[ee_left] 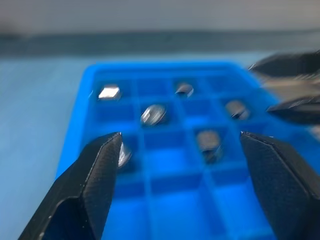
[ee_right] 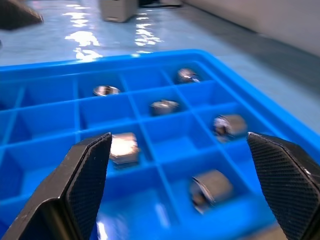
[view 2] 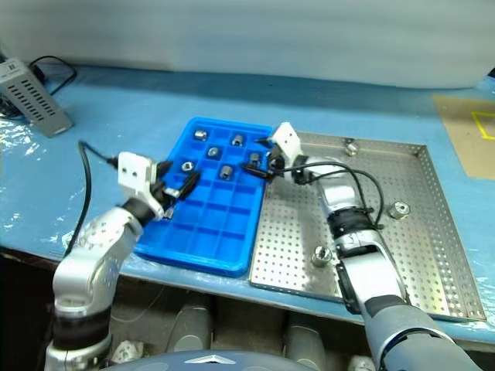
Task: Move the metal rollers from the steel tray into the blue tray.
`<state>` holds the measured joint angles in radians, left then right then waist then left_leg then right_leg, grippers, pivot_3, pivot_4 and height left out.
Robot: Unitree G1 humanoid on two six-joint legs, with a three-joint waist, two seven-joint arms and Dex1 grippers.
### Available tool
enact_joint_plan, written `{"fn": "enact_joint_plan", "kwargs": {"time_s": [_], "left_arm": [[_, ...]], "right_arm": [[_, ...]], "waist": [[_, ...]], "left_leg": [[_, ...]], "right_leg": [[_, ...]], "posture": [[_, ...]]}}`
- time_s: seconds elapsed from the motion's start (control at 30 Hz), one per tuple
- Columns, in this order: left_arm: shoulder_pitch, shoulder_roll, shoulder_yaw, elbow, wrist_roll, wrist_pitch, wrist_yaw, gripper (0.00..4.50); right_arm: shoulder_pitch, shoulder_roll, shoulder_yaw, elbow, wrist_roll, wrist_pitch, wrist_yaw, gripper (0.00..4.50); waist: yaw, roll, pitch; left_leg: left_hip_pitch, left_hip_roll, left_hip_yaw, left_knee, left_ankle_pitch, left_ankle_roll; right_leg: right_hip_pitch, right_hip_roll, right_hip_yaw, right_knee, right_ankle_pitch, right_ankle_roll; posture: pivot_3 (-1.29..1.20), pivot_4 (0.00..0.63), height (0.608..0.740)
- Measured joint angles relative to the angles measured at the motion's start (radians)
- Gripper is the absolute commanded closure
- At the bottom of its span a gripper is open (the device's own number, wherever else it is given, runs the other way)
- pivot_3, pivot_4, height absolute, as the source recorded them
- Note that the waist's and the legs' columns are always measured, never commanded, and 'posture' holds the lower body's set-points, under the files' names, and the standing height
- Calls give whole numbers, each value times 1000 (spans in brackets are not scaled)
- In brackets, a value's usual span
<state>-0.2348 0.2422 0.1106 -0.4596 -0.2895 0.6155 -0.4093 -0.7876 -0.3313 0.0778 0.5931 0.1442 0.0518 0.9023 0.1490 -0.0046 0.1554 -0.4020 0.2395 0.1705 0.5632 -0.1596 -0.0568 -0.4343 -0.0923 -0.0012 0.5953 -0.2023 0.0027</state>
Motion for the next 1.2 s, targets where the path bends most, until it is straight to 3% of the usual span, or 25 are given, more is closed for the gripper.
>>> {"fn": "enact_joint_plan", "kwargs": {"time_s": [0.23, 0.4, 0.57, 0.73, 0.9, 1.2], "left_arm": [[-232, 5, -188, 395, 8, -141, -240, 486], [-486, -144, -316, 833, 91, -331, -340, 486], [-687, -291, -328, 1192, 134, -504, -375, 486], [-780, -350, -335, 1449, 180, -593, -390, 486], [-838, -369, -317, 1621, 230, -635, -333, 486], [-897, -392, -249, 1724, 251, -660, -297, 486]], "right_arm": [[151, -141, -110, -224, 26, 135, -72, 0], [338, -270, -216, -464, 55, 270, -121, 0], [508, -326, -328, -694, 95, 414, -186, 0], [672, -346, -452, -871, 127, 507, -241, 0], [806, -345, -555, -1015, 157, 582, -295, 0], [939, -335, -636, -1142, 187, 630, -355, 0]], "waist": [[-39, 0, 0], [-77, 0, 0], [-141, 0, 0], [-194, 1, -1], [-238, 3, -2], [-323, 4, -2]], "left_leg": [[2, 0, 1, 1, 2, -1], [5, -2, 3, 2, 3, 1], [11, -3, 6, 1, 1, 3], [15, -3, 8, 1, -2, 8], [10, -6, 9, 3, -5, 14], [-3, -18, 9, 9, -15, 31]], "right_leg": [[-3, 0, 3, 9, 0, 0], [-1, 0, 8, 9, 1, 2], [0, 2, 14, 8, 1, 3], [2, 4, 20, 5, 0, 6], [4, 3, 23, -6, 1, 18], [7, -10, 24, -22, 6, 12]], "posture": [[-164, 150, 740], [-326, 150, 740], [-484, 150, 740], [-599, 150, 740], [-686, 150, 740], [-768, 150, 740]]}}
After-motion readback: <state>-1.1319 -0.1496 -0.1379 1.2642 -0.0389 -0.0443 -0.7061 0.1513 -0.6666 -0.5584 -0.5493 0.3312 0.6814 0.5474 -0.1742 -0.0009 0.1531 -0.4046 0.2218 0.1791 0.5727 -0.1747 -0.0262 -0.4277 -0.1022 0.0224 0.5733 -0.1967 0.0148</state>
